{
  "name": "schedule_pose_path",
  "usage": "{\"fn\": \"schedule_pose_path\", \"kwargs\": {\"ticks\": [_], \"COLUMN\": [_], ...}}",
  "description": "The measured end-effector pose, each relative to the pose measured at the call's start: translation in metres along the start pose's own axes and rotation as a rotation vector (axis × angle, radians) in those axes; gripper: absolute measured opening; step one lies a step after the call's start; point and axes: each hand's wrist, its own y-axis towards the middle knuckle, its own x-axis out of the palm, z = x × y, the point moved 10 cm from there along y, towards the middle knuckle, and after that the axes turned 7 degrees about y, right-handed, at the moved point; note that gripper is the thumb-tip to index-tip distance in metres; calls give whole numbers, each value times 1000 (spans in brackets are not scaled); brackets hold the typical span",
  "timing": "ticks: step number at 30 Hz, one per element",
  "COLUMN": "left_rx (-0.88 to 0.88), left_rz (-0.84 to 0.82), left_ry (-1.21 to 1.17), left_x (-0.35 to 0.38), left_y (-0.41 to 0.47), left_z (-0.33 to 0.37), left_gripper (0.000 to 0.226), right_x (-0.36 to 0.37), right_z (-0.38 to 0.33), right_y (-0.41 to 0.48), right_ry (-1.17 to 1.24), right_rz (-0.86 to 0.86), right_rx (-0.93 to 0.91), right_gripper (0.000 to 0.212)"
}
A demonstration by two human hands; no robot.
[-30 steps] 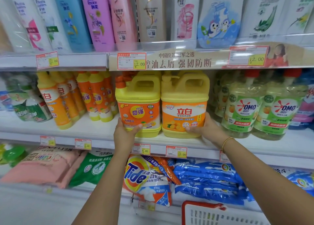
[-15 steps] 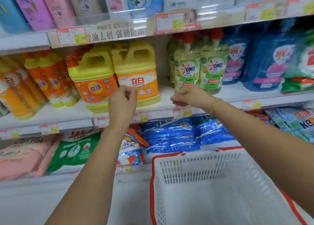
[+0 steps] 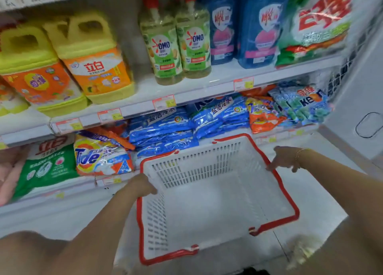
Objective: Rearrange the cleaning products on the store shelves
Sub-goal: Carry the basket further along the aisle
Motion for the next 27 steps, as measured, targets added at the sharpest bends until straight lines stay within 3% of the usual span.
{"fn": "schedule_pose_path", "kwargs": {"ticks": [4, 7, 10, 12, 15, 20, 22, 27], "left_rx": [-69, -109, -162, -172, -175, -219, -242, -262], "left_rz": [-33, -104, -135, -58, 29, -6, -4, -40], "left_ry": [112, -62, -123, -94, -172, -378, -355, -345], "left_x": [10, 27, 42, 42, 43, 42, 41, 40], "left_y": [14, 34, 45, 50, 49, 45, 45, 36], "left_z": [-14, -30, -45, -51, -57, -58, -63, -67], "left_gripper": [41, 20, 7, 17, 15, 24, 9, 24], "right_x": [31, 36, 32, 31, 32, 34, 35, 35], "right_z": [15, 20, 25, 31, 37, 45, 46, 44], "right_y": [14, 30, 46, 48, 49, 46, 46, 47], "right_ry": [61, -15, 108, 188, 266, 343, 353, 358], "right_rz": [-88, -8, 28, 15, 3, 2, 10, -103], "right_rx": [30, -4, 20, 62, 101, 115, 121, 149], "right_gripper": [67, 52, 53, 56, 53, 58, 60, 57]}}
